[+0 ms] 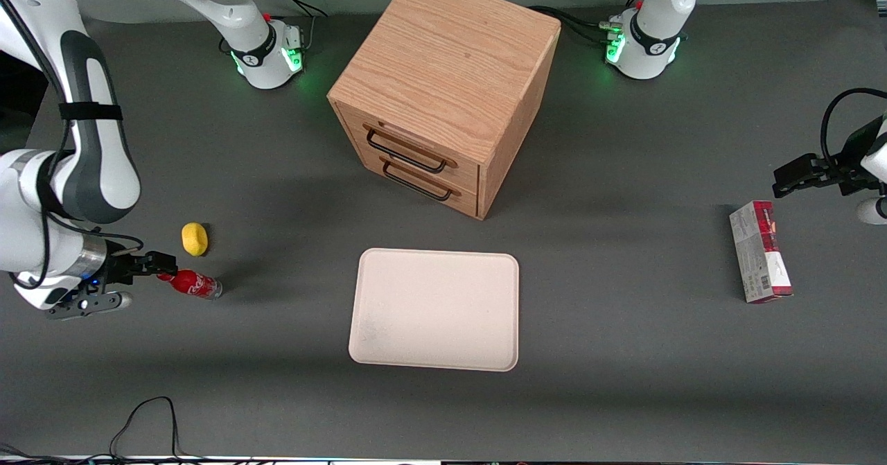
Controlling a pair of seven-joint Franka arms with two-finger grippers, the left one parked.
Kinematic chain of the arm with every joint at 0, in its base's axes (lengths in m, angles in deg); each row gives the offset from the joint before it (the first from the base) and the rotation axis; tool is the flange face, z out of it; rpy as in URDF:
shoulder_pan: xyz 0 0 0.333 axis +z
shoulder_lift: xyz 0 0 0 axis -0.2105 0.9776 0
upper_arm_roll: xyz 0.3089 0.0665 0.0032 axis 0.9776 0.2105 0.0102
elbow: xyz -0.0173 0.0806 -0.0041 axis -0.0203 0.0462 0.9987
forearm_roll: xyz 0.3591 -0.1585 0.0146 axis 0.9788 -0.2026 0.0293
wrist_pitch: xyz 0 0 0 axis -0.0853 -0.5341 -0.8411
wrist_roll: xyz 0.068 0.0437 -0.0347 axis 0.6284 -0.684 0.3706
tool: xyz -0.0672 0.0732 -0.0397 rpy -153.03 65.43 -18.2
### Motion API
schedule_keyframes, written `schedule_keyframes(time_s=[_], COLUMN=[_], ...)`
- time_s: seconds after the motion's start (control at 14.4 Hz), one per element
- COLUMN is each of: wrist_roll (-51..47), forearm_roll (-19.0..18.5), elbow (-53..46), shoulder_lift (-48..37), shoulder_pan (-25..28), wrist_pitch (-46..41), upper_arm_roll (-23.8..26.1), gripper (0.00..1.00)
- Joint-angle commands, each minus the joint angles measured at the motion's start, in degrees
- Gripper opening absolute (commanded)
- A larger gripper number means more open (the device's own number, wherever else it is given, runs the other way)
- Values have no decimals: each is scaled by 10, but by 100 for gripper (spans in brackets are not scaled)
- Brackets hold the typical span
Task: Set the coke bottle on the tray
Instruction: 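Lower the open right gripper over the red Coca-Cola bottle's cap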
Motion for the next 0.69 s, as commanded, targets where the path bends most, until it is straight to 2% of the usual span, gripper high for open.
schedule_keyframes(time_s=[0.0, 0.62], wrist_roll=[12, 12], forearm_roll=[1, 2], elbow=[52, 59], shoulder_lift=[-32, -26], shoulder_pan=[5, 5], wrist_pitch=[31, 54], upper_arm_roll=[-2, -2], gripper=[100, 100])
